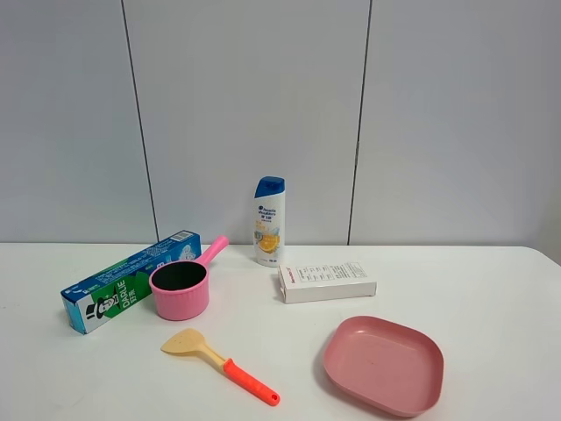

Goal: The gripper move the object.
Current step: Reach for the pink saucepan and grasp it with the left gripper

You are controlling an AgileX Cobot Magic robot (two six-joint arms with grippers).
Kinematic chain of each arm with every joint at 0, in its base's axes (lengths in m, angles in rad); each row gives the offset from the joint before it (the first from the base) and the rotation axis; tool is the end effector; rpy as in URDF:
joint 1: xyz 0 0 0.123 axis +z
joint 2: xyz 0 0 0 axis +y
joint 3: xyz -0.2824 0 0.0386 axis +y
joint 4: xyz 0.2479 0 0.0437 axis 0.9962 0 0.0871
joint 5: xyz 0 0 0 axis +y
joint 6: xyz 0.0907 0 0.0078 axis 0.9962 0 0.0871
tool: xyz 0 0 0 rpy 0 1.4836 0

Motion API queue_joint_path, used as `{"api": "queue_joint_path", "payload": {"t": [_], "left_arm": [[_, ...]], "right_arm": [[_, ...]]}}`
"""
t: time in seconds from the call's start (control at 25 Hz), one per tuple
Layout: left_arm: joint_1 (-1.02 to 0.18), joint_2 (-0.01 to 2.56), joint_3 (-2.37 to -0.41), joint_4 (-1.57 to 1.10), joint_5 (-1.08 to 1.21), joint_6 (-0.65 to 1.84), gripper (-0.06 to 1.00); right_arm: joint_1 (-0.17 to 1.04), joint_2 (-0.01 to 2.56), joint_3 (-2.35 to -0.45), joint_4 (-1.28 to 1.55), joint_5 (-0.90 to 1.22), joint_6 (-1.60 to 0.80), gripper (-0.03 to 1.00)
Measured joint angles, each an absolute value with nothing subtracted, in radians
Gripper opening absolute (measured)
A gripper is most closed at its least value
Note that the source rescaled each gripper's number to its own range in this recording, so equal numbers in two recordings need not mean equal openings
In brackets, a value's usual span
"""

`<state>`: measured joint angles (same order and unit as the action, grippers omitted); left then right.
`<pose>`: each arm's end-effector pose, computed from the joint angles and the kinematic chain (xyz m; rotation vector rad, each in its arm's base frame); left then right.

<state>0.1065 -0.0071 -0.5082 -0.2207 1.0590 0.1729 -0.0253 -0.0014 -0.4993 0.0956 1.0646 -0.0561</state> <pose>-0.0060 -0.0181 0.2811 0.0786 2.0075 -0.0852 -0.0051 0.0077 0.2770 -0.0362 2.0440 0.0637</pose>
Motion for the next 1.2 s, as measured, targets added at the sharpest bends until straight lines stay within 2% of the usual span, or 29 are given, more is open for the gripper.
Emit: {"api": "queue_joint_path", "payload": {"t": [1.0,1.2], "left_arm": [[0.107,-0.006,-0.509,-0.221,1.059,0.194,1.00],[0.107,0.098,-0.596,-0.239,1.167,0.226,1.00]], "right_arm": [[-0.025,-0.001,-0.499,0.096,1.065,-0.056,1.00],[-0.025,-0.001,-0.499,0.096,1.065,-0.056,1.00]]}}
